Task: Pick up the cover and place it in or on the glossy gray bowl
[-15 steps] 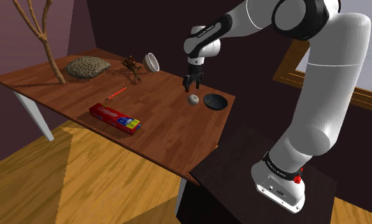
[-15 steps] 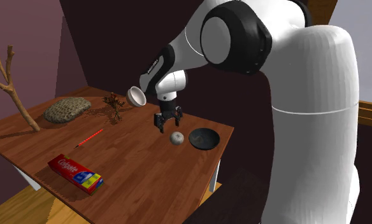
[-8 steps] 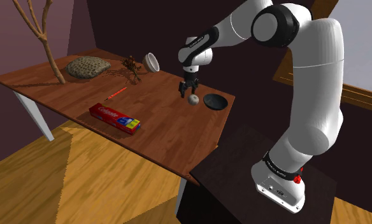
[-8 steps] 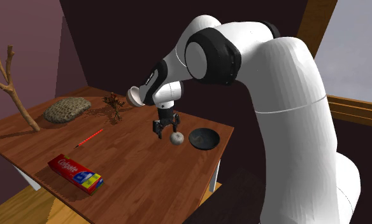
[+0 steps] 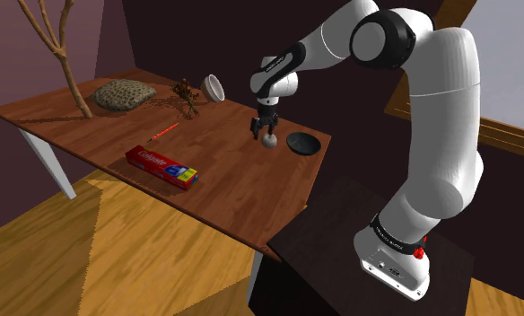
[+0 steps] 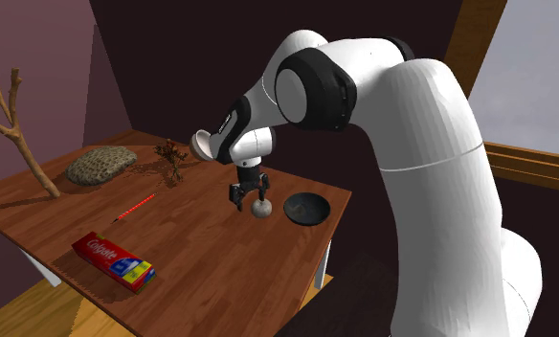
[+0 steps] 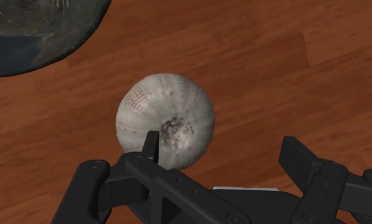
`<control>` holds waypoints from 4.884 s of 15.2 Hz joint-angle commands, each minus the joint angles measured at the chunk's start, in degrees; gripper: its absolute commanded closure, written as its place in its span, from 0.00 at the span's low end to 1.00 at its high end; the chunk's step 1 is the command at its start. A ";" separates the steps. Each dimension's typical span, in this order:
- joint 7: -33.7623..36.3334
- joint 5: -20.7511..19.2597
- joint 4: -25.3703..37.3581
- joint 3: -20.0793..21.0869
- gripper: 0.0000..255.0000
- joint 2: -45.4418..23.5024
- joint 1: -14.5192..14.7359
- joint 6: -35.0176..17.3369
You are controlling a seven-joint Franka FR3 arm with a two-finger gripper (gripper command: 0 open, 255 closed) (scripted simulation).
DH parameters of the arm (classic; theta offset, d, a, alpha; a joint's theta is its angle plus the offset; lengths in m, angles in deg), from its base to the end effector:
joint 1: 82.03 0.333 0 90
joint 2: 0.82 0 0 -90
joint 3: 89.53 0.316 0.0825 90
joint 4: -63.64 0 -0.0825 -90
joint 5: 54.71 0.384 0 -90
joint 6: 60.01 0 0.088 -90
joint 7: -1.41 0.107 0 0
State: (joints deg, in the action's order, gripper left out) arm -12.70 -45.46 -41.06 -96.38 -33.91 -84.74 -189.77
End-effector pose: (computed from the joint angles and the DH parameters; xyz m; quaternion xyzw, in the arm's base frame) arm 0.6261 -0.0971 0.2078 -0.9974 0.0087 0.0600 0.0384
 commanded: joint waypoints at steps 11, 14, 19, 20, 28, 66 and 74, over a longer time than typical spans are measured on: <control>0.00 -0.05 -2.14 0.01 1.00 0.63 0.08 0.43; 0.15 0.06 -0.84 0.14 1.00 -0.73 0.11 0.30; 0.26 -0.14 -0.82 0.01 0.00 1.00 0.21 1.26; -1.56 2.47 1.89 0.62 0.00 -0.36 -2.21 3.27; -4.95 7.89 6.80 2.33 0.00 -5.50 -6.97 4.79; -8.16 -2.31 -15.91 -2.17 0.00 2.99 -1.93 -32.29; -8.18 -2.30 -15.90 -2.16 1.00 2.98 -1.95 -32.28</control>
State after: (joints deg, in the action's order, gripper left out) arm -20.87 -47.76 -56.97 -98.54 -30.91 -86.69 -222.07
